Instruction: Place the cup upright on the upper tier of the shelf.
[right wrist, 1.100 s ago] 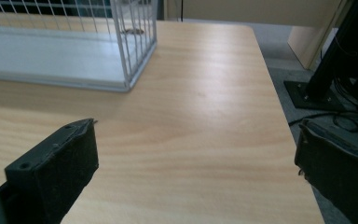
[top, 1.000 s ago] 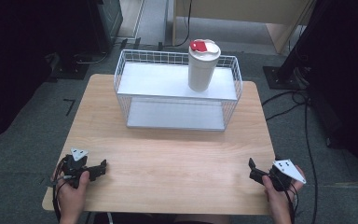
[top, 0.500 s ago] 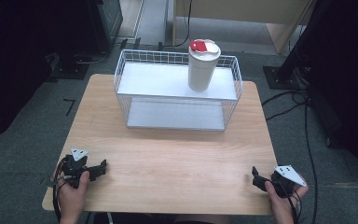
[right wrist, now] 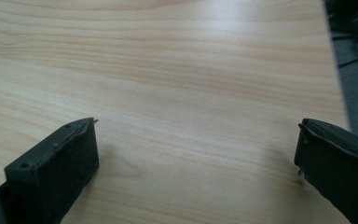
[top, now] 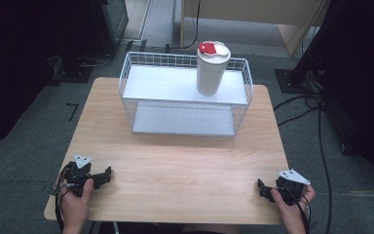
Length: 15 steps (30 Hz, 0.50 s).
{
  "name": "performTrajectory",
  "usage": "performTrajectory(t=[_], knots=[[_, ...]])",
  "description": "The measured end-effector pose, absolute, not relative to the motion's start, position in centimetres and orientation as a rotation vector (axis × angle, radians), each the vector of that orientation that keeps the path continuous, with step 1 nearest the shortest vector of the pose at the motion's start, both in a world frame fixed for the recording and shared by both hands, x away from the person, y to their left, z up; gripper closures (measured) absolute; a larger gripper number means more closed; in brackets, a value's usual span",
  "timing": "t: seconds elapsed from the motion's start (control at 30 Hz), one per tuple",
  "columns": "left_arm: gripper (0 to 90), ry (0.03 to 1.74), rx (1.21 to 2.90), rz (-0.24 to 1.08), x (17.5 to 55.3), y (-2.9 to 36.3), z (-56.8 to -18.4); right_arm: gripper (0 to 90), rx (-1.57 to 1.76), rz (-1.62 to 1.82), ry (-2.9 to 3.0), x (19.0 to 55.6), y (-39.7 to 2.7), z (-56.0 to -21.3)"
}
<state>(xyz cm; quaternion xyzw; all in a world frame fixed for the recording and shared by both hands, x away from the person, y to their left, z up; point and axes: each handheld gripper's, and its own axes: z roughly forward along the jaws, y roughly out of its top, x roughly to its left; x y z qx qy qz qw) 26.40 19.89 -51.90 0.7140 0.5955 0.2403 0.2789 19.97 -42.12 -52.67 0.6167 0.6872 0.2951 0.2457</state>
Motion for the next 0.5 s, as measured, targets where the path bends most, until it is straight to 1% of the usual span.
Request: performTrajectory(t=[0.5], knots=[[0.0, 1.598, 1.915, 0.644, 26.41, 19.90, -51.89, 0.0, 1.651, 0.822, 1.914, 19.90, -42.09, -52.68]])
